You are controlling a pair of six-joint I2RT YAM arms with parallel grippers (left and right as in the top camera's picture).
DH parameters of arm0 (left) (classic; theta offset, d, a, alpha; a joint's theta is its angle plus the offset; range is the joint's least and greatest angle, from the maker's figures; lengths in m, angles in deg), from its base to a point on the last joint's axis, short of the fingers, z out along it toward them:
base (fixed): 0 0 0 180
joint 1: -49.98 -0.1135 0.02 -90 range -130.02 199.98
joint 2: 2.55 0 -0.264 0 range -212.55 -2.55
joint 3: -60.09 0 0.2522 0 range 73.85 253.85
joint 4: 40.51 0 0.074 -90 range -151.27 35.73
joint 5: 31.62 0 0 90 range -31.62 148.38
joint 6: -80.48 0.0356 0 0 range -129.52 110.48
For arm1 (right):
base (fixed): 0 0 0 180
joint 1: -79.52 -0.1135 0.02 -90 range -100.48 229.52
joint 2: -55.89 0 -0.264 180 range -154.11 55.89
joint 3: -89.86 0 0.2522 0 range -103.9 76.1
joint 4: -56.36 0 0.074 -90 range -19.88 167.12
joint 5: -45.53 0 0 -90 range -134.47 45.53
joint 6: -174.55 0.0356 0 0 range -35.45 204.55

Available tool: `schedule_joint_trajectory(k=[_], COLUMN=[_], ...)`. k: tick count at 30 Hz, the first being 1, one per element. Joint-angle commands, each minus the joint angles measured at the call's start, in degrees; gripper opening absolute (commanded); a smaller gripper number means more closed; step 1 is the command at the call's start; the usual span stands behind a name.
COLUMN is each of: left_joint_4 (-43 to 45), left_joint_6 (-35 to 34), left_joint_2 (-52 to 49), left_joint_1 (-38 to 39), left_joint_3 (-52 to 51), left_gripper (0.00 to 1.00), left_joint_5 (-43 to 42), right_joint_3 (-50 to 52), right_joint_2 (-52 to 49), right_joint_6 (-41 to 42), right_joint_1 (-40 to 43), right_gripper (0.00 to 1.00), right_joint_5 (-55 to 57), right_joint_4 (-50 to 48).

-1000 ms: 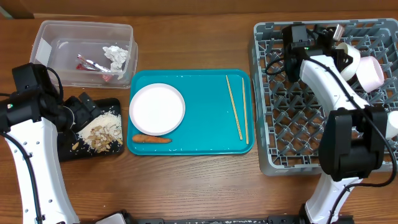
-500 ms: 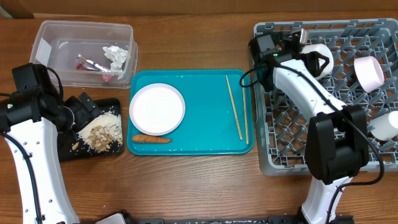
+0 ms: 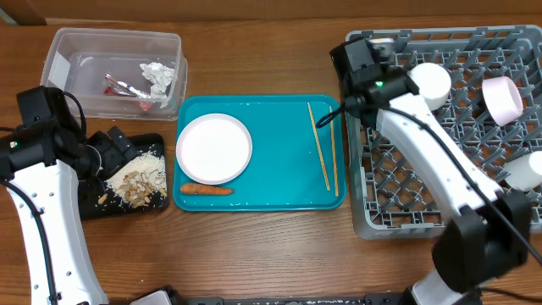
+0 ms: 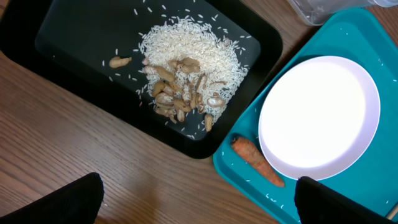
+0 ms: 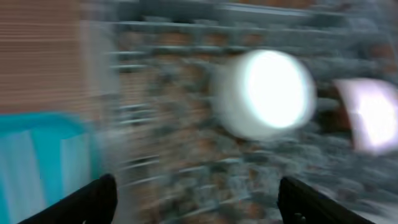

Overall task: Sort waste into correct bins and load items into the dishwasher
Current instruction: 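Reach the right gripper to the white plate and grasp its rim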

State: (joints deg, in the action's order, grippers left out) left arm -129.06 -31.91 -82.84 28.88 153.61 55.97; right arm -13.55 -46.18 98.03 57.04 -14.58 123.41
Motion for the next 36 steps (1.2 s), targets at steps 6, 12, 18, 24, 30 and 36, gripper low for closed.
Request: schedule_joint_trajectory(k=[6, 12, 18, 24, 30, 36], left_joint_4=[0.0, 0.0, 0.2, 0.5, 0.5, 0.6], left_joint_6=[-0.8, -0.8, -0.8, -0.8, -0.8, -0.8], left_joint_2=[0.5, 0.5, 0.5, 0.5, 0.5, 0.5], left_joint_1=[-0.2, -0.2, -0.2, -0.2, -0.2, -0.2], left_joint_3=[0.0, -1.2, -2.8, -2.9, -2.9, -2.9], left_gripper=[1.00, 1.00, 1.00, 1.00, 1.00, 1.00], left_joint_5=[-0.6, -0.6, -0.6, -0.6, -0.6, -0.6], right_joint_3=[-1.4, -1.4, -1.4, -1.4, -1.4, -1.9], right_joint_2=[-0.8, -7.0, -14.0, -20.5, -23.5, -23.5], right_joint_6=[-2.8, -2.7, 0.9, 1.8, 6.4, 8.3], right_joint_1=[-6.5, -12.6, -15.9, -17.6, -17.8, -17.4], right_gripper=[0.84, 0.84, 0.78, 0.66, 0.48, 0.09], right_joint_5=[-48.4, -45.2, -40.0, -40.0, -36.5, -29.2], right_joint_4=[-8.1, -10.9, -13.8, -16.8, -18.4, -18.3])
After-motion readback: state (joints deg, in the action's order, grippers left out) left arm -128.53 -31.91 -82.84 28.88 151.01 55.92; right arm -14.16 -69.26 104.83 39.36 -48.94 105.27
